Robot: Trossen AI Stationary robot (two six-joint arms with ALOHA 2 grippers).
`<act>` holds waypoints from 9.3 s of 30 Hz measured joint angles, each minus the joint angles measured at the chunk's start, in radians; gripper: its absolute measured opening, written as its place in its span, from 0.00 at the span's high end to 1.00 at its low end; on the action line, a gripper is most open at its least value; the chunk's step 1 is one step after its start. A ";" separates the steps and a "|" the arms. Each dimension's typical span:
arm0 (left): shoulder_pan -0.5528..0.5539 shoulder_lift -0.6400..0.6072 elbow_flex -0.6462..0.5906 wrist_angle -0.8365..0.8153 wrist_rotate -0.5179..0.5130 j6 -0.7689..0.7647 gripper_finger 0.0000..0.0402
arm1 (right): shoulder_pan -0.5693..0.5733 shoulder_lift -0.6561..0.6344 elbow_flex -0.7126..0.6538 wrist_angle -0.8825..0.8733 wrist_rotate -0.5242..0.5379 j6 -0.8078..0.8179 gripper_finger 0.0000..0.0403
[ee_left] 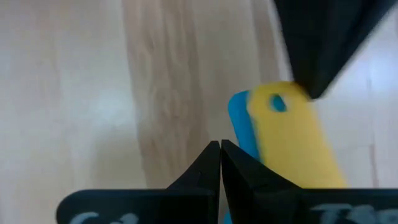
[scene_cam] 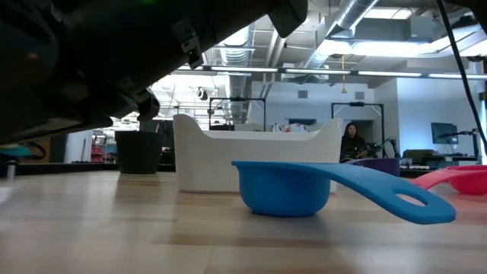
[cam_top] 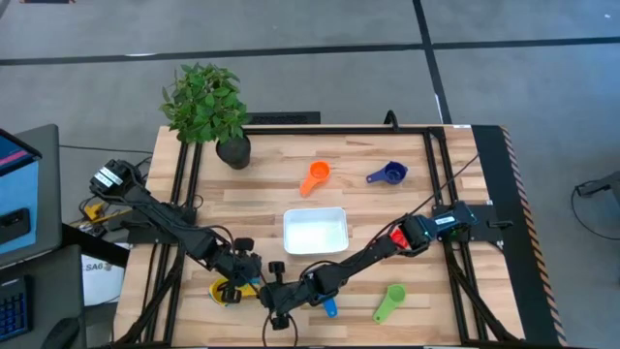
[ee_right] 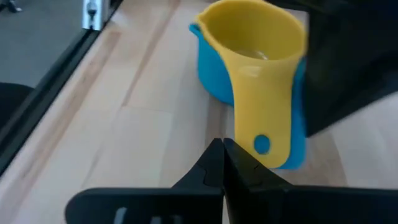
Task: Nest measuring cups in basket
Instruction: Stack the yellow measuring cup into the light blue measuring cup, then stack the purple measuring cup into the yellow measuring cup
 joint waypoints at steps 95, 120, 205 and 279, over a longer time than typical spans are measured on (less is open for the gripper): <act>0.878 1.081 1.332 0.327 0.242 0.535 0.47 | 0.064 -1.462 -1.167 -1.207 0.385 1.624 0.47; 0.867 1.126 1.330 0.319 0.145 0.576 0.55 | 0.064 -1.462 -1.167 -1.185 0.377 1.609 0.44; 0.817 0.964 1.275 0.186 0.157 0.689 0.61 | 0.057 -1.458 -1.167 -1.156 0.413 1.535 0.44; 0.802 0.999 1.400 0.054 -0.058 0.551 1.00 | 0.071 -1.458 -1.166 -1.094 0.444 1.529 0.59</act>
